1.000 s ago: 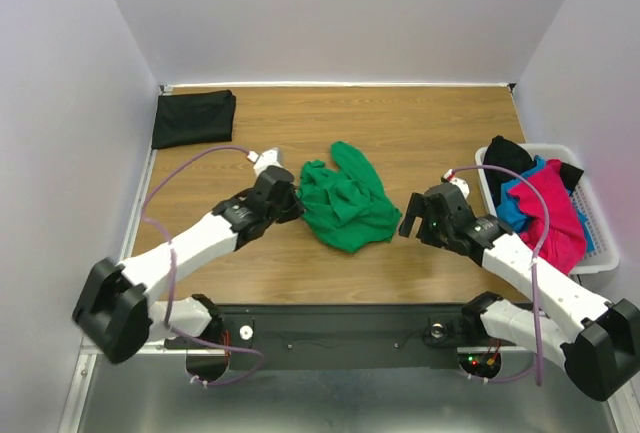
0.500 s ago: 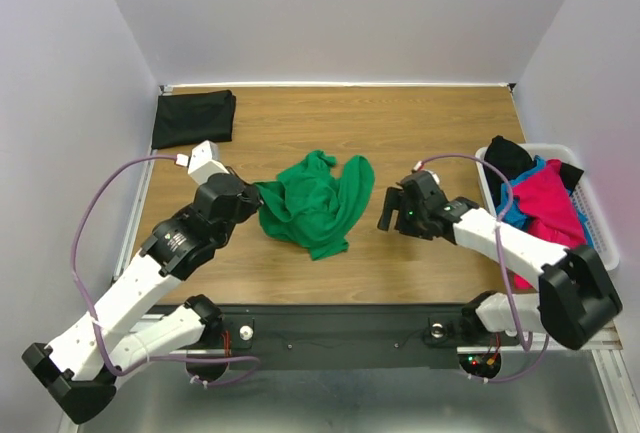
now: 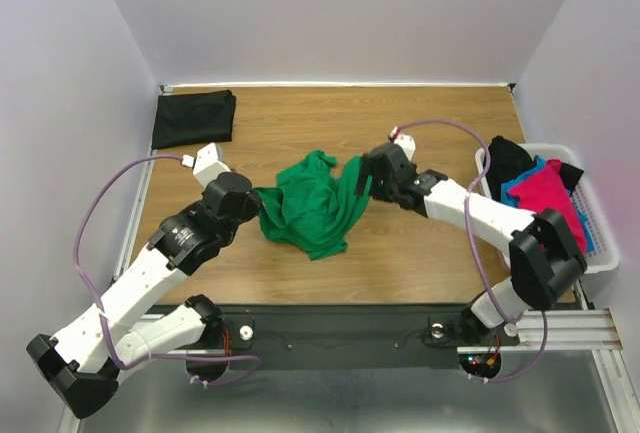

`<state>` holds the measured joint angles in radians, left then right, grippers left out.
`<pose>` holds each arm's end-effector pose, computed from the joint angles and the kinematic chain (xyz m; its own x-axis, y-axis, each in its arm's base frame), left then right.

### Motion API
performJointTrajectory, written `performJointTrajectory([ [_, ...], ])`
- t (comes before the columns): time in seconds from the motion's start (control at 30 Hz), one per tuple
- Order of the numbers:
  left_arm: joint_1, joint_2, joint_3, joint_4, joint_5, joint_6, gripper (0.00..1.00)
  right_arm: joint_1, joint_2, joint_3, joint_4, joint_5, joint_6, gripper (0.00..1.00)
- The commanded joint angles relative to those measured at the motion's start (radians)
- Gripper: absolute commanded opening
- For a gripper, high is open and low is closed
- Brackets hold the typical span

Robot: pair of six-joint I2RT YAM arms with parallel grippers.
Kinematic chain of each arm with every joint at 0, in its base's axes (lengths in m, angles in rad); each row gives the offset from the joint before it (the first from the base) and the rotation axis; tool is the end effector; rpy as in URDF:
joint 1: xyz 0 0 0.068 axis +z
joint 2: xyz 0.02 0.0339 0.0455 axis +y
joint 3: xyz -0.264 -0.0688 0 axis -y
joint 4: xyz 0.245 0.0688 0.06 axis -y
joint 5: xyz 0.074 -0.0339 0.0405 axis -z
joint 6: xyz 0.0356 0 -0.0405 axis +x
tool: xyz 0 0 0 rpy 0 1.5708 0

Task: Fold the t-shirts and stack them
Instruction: Flatten the tshirt out

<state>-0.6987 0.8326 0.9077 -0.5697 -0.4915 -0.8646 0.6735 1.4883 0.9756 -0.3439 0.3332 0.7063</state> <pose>0.1447 -0.0996 0.3370 -0.4253 -0.5187 -0.7416 -0.1149 0.8438 -0.5243 0.2509 0.1853 0.2274 -0.7232 0.2076 -0.6587 0.0623 0.9695 0.2371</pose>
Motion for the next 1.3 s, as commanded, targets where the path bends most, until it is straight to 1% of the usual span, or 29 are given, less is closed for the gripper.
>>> performJointTrajectory([
  [0.0, 0.002, -0.026, -0.006, -0.002, -0.045, -0.016, 0.0, -0.064, 0.081, 0.147, 0.051, 0.115, -0.044, 0.89],
  [0.03, 0.002, -0.03, -0.01, 0.004, -0.042, -0.016, 0.0, -0.089, 0.111, 0.202, 0.048, 0.106, -0.053, 0.89],
  [0.13, 0.002, -0.032, -0.02, 0.014, -0.036, -0.008, 0.0, -0.117, 0.226, 0.288, 0.046, 0.075, -0.086, 0.89],
  [0.17, 0.004, -0.03, -0.021, 0.019, -0.03, -0.007, 0.0, -0.121, 0.284, 0.346, 0.043, 0.07, -0.096, 0.89],
  [0.23, 0.002, -0.024, -0.021, 0.022, -0.03, -0.004, 0.0, -0.141, 0.338, 0.399, 0.042, 0.058, -0.102, 0.89],
  [0.27, 0.002, -0.02, -0.02, 0.024, -0.03, -0.004, 0.0, -0.147, 0.367, 0.444, 0.037, 0.046, -0.105, 0.87],
  [0.37, 0.004, -0.009, -0.018, 0.024, -0.035, -0.002, 0.0, -0.155, 0.46, 0.506, 0.029, 0.013, -0.114, 0.84],
  [0.4, 0.004, -0.006, -0.018, 0.027, -0.036, -0.002, 0.0, -0.153, 0.496, 0.541, 0.028, 0.0, -0.116, 0.8],
  [0.5, 0.005, 0.002, -0.021, 0.036, -0.035, 0.001, 0.0, -0.153, 0.547, 0.593, 0.022, -0.029, -0.113, 0.74],
  [0.57, 0.004, 0.006, -0.024, 0.037, -0.033, 0.001, 0.0, -0.155, 0.584, 0.607, 0.016, -0.045, -0.102, 0.67],
  [0.67, 0.004, 0.007, -0.024, 0.031, -0.035, -0.002, 0.0, -0.155, 0.616, 0.614, 0.014, -0.051, -0.076, 0.63],
  [0.7, 0.005, 0.005, -0.024, 0.028, -0.036, -0.002, 0.0, -0.153, 0.627, 0.614, 0.013, -0.051, -0.067, 0.52],
  [0.73, 0.005, 0.005, -0.024, 0.028, -0.038, -0.002, 0.0, -0.155, 0.627, 0.615, 0.013, -0.052, -0.067, 0.52],
  [0.77, 0.004, -0.001, -0.024, 0.022, -0.039, -0.002, 0.0, -0.155, 0.632, 0.615, 0.013, -0.051, -0.062, 0.39],
  [0.8, 0.004, -0.003, -0.023, 0.021, -0.042, -0.002, 0.0, -0.155, 0.633, 0.617, 0.013, -0.048, -0.061, 0.3],
  [0.83, 0.004, -0.009, -0.021, 0.014, -0.045, -0.002, 0.0, -0.155, 0.63, 0.617, 0.01, -0.036, -0.057, 0.23],
  [0.87, 0.005, -0.012, -0.013, 0.011, -0.054, -0.002, 0.0, -0.155, 0.626, 0.617, 0.009, -0.027, -0.059, 0.05],
  [0.9, 0.004, -0.012, -0.007, 0.005, -0.059, -0.001, 0.0, -0.155, 0.607, 0.615, 0.008, 0.001, -0.059, 0.0],
  [0.97, 0.004, -0.013, 0.031, -0.013, -0.084, 0.007, 0.0, -0.155, 0.555, 0.617, 0.0, 0.039, -0.079, 0.01],
  [1.0, 0.004, -0.012, 0.051, -0.022, -0.094, 0.007, 0.0, -0.155, 0.555, 0.615, -0.004, 0.04, -0.083, 0.0],
  [1.07, 0.004, -0.012, 0.095, -0.039, -0.111, 0.021, 0.0, -0.155, 0.459, 0.607, -0.015, 0.095, -0.094, 0.0],
  [1.1, 0.004, -0.015, 0.146, -0.042, -0.128, 0.033, 0.0, -0.155, 0.42, 0.594, -0.018, 0.139, -0.106, 0.0],
  [1.13, 0.004, -0.015, 0.173, -0.045, -0.134, 0.041, 0.0, -0.155, 0.371, 0.586, -0.02, 0.164, -0.113, 0.0],
  [1.17, 0.005, -0.02, 0.201, -0.055, -0.143, 0.047, 0.0, -0.155, 0.286, 0.578, -0.024, 0.187, -0.131, 0.0],
  [1.23, 0.005, -0.026, 0.29, -0.065, -0.166, 0.067, 0.0, -0.153, 0.186, 0.566, -0.027, 0.249, -0.151, 0.0],
  [1.27, 0.005, -0.033, 0.324, -0.068, -0.17, 0.078, 0.0, -0.155, 0.091, 0.563, -0.03, 0.266, -0.174, 0.0],
])
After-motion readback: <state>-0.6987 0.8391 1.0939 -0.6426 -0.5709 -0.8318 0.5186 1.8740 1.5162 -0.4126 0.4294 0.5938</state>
